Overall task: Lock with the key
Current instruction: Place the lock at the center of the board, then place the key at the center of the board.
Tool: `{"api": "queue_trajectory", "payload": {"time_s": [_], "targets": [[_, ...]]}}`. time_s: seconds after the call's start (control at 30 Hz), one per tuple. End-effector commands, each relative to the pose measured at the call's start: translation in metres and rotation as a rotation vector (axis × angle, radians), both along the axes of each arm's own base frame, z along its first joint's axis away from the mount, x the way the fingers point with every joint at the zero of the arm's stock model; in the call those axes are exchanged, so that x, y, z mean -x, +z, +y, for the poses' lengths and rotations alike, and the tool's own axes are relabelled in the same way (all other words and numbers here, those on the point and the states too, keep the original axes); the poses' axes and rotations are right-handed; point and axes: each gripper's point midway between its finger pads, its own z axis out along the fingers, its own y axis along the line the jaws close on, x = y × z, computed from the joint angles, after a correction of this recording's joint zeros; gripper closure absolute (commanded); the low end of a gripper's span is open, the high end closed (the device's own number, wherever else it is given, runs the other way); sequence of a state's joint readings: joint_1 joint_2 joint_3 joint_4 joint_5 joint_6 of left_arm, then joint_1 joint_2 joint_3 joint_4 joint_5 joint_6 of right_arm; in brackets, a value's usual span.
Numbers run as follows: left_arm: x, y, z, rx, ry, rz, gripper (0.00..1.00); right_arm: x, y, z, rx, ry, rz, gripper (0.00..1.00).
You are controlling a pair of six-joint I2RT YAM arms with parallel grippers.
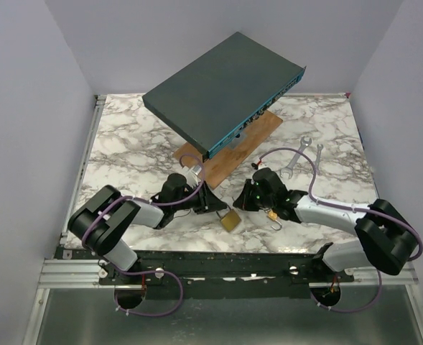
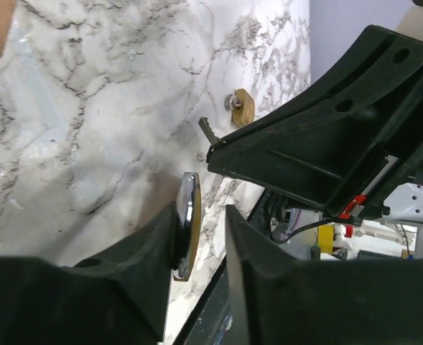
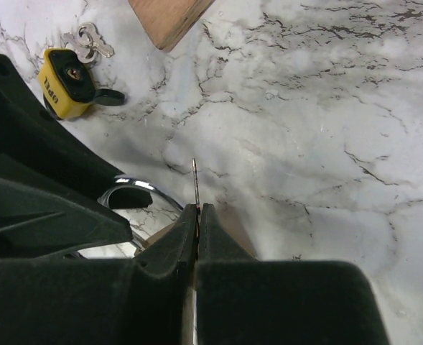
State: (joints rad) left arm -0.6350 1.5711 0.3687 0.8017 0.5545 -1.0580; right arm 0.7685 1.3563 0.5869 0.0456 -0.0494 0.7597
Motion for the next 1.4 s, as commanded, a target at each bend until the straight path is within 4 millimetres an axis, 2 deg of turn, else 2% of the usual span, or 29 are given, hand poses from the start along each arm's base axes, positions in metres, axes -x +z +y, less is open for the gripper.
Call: {"api": "queue_trajectory", "payload": {"time_s": [0.0, 0.13, 0.3, 0.5, 0.8, 0.97, 1.07, 1.17, 1.37], "targets": [[-0.015, 0.002, 0.004, -0.047, 0.037, -0.038, 0.63, -0.006, 0.007, 0.012, -0.037, 0.018, -0.009, 0.99], [-0.02, 0.0, 0.011, -0.117, 0.063, -0.044, 0.56, -0.006, 0.01, 0.014, -0.034, 0.041, -0.017, 0.99], [-0.027, 0.008, 0.021, -0.209, 0.088, -0.093, 0.47, -0.007, 0.018, 0.018, -0.032, 0.06, -0.022, 0.99], [-0.032, 0.02, 0.029, -0.251, 0.107, -0.125, 0.34, -0.001, 0.013, 0.026, -0.012, 0.071, -0.008, 0.99], [-0.034, 0.035, 0.048, -0.312, 0.176, -0.169, 0.33, 0.003, 0.003, 0.045, 0.01, 0.081, 0.007, 0.99], [-0.029, 0.046, 0.053, -0.309, 0.182, -0.194, 0.33, -0.006, -0.005, 0.039, 0.059, 0.016, 0.007, 0.96], [-0.026, 0.05, 0.054, -0.299, 0.177, -0.204, 0.33, -0.011, 0.0, 0.035, 0.067, -0.013, -0.019, 0.95], [-0.023, 0.054, 0.054, -0.283, 0.171, -0.209, 0.33, -0.012, 0.0, 0.031, 0.095, -0.019, -0.018, 0.89], [-0.022, 0.061, 0.054, -0.274, 0.168, -0.223, 0.33, -0.005, -0.002, 0.039, 0.068, 0.026, 0.007, 0.75]]}}
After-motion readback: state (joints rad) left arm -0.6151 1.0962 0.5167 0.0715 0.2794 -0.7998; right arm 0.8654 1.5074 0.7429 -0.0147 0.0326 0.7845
